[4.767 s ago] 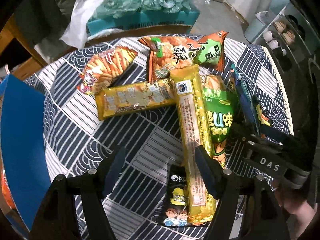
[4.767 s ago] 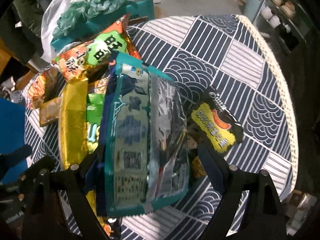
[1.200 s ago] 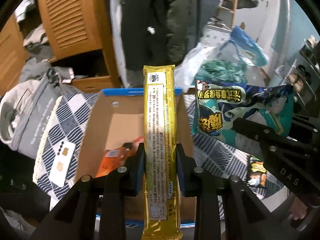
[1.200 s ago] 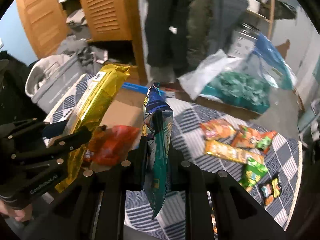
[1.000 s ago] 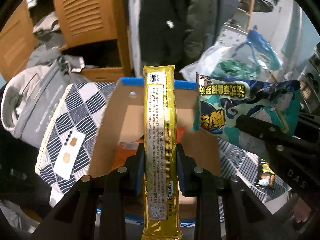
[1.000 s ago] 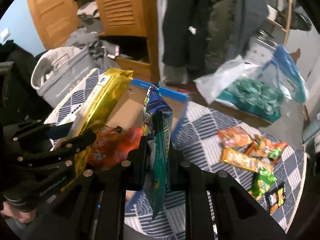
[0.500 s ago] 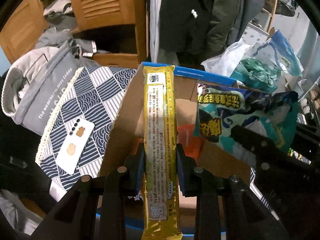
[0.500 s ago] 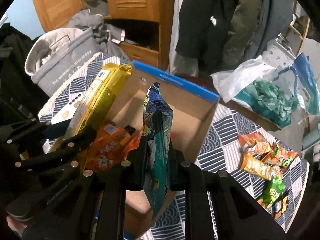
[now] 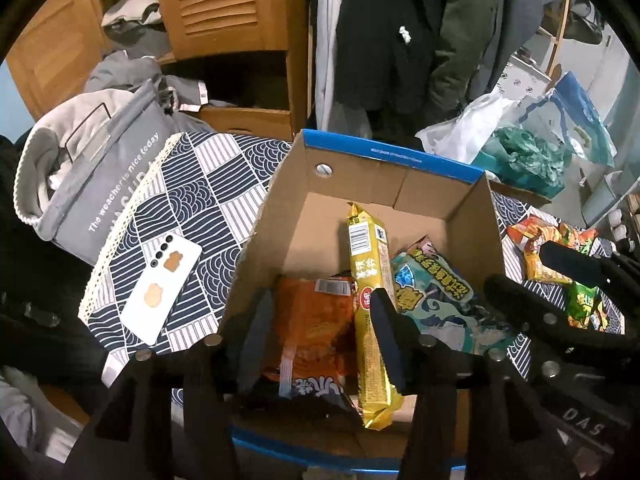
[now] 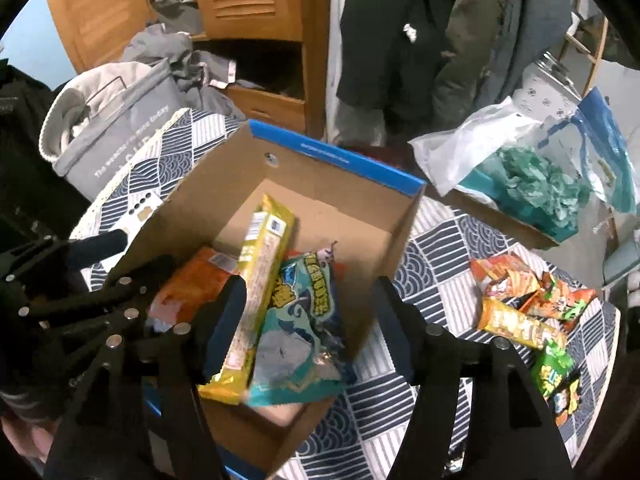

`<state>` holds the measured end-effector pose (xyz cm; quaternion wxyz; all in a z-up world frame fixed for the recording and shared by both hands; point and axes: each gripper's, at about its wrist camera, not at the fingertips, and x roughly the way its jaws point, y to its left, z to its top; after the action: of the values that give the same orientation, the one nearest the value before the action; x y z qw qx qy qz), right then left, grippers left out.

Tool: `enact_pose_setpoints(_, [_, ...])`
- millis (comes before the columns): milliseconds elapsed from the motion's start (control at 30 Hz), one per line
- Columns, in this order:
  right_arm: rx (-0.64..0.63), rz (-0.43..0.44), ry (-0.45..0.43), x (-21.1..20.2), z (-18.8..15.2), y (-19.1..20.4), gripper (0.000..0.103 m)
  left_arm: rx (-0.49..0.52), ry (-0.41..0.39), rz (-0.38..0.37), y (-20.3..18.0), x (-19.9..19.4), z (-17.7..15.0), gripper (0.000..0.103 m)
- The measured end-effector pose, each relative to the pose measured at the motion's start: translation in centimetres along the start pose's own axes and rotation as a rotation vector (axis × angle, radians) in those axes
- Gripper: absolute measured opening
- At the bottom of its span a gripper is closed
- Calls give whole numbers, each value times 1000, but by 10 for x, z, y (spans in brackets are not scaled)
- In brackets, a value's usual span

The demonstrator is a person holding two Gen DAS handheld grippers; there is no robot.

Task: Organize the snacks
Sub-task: 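Open both tools to drop the bar and packet into the box, then move both tools back toward the remaining snacks on the table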

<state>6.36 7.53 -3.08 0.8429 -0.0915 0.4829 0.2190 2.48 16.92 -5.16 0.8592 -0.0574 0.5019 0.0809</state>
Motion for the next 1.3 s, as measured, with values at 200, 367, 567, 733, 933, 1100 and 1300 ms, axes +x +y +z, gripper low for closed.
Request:
enact_pose_setpoints(200, [43, 7, -20, -15, -6, -17, 66, 5, 1, -15, -5, -5, -2, 58])
enact_pose_setpoints(367, [80, -17, -30, -24, -10, -34, 67, 24, 5, -33, -16, -8, -2, 64])
enact_pose_setpoints(567, [109, -63, -23, -31, -19, -56, 67, 61, -14, -29, -31, -13, -2, 70])
enact_pose_setpoints(733, [135, -98, -21, -37, -28, -76, 67, 77, 1, -48, -44, -13, -2, 70])
enact_pose_setpoints(933, [191, -118, -21, -45, -42, -106, 68, 117, 4, -60, -66, -13, -2, 70])
enact_pose_setpoints(1100, [234, -143, -14, -50, -55, -129, 68, 151, 6, -72, -84, -14, -3, 70])
enact_pose_setpoints(1300, [266, -215, 3, -56, -71, -159, 68, 199, 5, -84, -110, -16, -5, 71])
